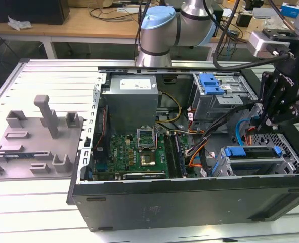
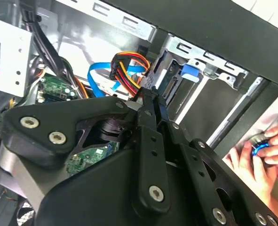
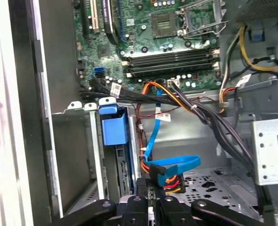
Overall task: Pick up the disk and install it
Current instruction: 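Insert the first disk wire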
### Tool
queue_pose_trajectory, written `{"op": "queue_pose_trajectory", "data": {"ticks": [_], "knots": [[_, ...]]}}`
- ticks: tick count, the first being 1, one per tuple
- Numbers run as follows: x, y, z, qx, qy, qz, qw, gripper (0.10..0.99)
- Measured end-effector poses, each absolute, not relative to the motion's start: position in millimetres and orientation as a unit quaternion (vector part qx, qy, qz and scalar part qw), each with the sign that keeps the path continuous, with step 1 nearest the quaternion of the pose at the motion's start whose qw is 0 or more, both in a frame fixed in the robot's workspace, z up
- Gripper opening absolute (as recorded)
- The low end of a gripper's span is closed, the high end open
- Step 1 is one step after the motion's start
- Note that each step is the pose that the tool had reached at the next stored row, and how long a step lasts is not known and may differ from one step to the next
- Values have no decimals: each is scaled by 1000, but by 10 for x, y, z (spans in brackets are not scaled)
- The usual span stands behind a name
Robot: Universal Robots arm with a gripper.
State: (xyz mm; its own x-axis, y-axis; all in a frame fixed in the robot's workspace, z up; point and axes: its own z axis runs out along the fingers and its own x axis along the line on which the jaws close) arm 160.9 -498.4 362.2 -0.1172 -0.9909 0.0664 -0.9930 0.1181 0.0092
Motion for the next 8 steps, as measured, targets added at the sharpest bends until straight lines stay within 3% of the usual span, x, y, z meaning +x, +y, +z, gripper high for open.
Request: {"op": "queue_pose_trajectory", "data": {"ticks": [8], "knots": [[1609,-5031,3623,664,-747,15,24,165]]}}
